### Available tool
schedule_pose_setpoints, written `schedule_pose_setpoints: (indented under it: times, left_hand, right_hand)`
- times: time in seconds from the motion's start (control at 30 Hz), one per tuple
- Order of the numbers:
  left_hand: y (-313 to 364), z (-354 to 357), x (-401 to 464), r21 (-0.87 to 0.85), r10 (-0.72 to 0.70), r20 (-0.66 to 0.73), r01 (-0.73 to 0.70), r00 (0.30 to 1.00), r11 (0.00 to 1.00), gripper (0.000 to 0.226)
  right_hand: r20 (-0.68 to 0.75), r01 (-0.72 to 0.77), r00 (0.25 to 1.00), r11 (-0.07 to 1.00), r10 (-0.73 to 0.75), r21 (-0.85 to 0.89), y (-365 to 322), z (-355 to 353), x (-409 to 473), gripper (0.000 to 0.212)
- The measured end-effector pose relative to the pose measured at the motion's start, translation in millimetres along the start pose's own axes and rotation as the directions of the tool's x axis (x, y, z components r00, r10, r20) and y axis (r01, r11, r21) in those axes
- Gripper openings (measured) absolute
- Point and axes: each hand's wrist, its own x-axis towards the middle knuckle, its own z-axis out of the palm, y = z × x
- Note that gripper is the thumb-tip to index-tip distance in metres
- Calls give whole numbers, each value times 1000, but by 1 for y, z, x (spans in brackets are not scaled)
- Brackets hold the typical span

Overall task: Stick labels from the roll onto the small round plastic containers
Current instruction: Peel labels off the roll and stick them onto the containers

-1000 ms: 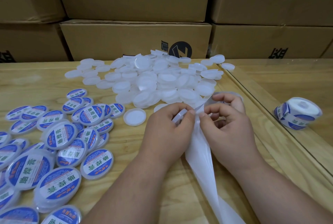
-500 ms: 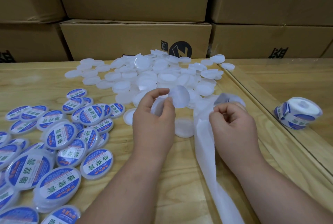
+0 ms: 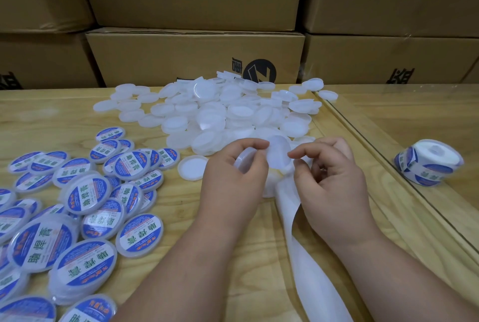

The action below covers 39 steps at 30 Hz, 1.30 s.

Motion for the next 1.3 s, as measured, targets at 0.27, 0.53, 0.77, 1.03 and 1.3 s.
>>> schedule_pose_setpoints:
  times: [0.27, 0.53, 0.77, 1.03, 1.3]
  left_hand:
    - [0, 0, -1, 7, 11, 4, -11, 1000, 1000, 23]
    - [1, 0, -1, 12, 28, 13, -28, 1000, 1000, 20]
    - [-2, -1, 2, -41, 39, 12, -39, 999, 998, 20]
    - [-5, -6, 2, -266, 109, 85, -83, 990, 960, 23]
    - [-2, -7, 5, -319, 53, 164, 2, 985, 948, 27]
  right_hand:
    - [-29, -31, 999, 999, 30, -36, -1, 0, 1, 37]
    - [-44, -67, 997, 996, 65, -61, -2, -1, 1, 27]
    - [-43, -102, 994, 991, 98, -82, -3, 0, 1, 23]
    - [-6, -160, 987, 987, 160, 12, -2, -1, 0, 20]
    - [182, -340, 939, 853, 290, 396, -3, -8, 5, 13]
